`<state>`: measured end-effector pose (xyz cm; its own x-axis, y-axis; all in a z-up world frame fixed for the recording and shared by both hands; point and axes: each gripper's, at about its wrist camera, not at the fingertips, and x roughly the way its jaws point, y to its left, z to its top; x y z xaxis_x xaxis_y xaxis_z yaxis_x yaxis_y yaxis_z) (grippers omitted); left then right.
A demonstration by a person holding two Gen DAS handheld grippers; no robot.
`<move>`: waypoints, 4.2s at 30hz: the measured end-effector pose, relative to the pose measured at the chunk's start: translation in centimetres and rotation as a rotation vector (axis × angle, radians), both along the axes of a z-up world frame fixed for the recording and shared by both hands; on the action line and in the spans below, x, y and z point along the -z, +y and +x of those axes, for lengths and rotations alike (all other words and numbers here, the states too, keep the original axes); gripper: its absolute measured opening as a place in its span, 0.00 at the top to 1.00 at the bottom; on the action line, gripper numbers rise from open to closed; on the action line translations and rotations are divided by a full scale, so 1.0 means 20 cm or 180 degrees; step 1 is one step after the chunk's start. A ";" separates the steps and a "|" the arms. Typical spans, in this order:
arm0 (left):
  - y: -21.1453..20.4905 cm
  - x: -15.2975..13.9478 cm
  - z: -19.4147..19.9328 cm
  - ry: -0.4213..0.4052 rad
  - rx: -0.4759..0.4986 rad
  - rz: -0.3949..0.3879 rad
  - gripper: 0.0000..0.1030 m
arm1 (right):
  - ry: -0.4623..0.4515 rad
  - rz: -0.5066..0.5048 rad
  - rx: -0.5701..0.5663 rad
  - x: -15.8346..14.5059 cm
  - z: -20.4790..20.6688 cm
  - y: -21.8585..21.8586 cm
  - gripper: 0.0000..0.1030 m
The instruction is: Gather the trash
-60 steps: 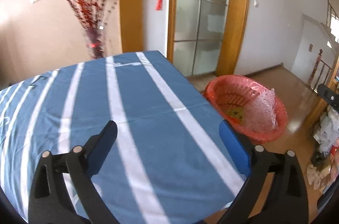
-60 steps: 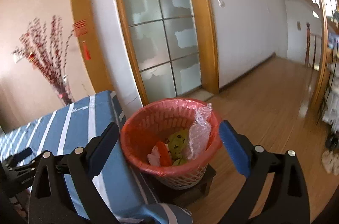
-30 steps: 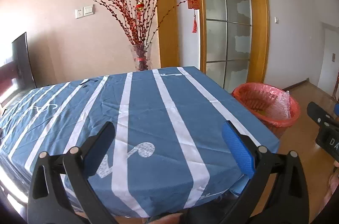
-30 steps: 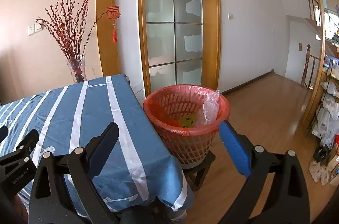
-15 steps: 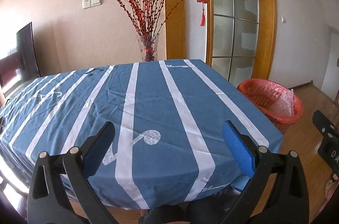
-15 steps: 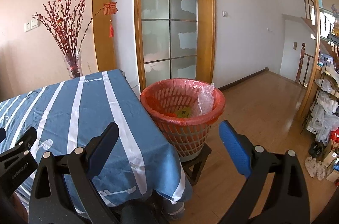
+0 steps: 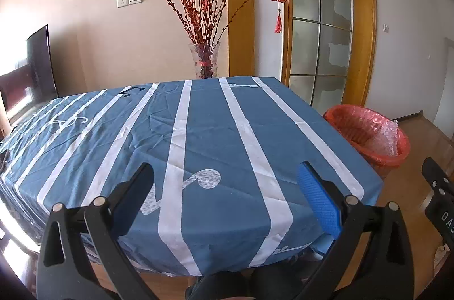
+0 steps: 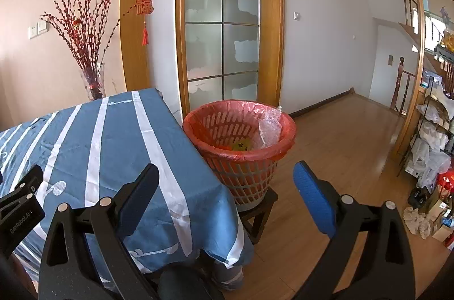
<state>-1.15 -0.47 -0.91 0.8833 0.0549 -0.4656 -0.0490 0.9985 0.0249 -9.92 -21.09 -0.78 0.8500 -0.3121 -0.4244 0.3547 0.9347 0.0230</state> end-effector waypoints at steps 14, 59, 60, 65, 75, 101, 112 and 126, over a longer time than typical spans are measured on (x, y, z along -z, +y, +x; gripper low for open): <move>0.00 0.01 0.00 0.0027 -0.0054 0.0005 0.04 | 0.0041 0.0002 -0.0030 0.01 0.00 0.03 0.08; -0.02 -0.04 -0.06 -0.0187 0.0068 -0.0055 0.04 | 0.0055 0.0019 -0.0061 0.01 0.00 0.05 0.08; -0.02 -0.04 -0.06 -0.0187 0.0068 -0.0056 0.04 | 0.0056 0.0018 -0.0061 0.01 0.00 0.05 0.08; -0.02 -0.04 -0.06 -0.0188 0.0066 -0.0056 0.04 | 0.0056 0.0018 -0.0064 0.01 0.00 0.05 0.08; -0.02 -0.04 -0.06 -0.0186 0.0067 -0.0055 0.04 | 0.0056 0.0019 -0.0061 0.01 0.00 0.05 0.08; -0.03 -0.03 -0.07 -0.0174 0.0069 -0.0062 0.04 | 0.0057 0.0021 -0.0061 0.01 0.00 0.05 0.08; -0.03 -0.03 -0.08 -0.0168 0.0072 -0.0063 0.04 | 0.0059 0.0022 -0.0062 0.01 0.00 0.05 0.08; -0.04 0.00 -0.07 -0.0128 0.0081 -0.0073 0.04 | 0.0061 0.0022 -0.0061 0.01 0.00 0.05 0.08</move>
<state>-2.62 -1.22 -0.81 0.9023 0.0221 -0.4305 -0.0242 0.9997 0.0006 -9.89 -20.11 -0.93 0.8475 -0.2928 -0.4428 0.3371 0.9412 0.0228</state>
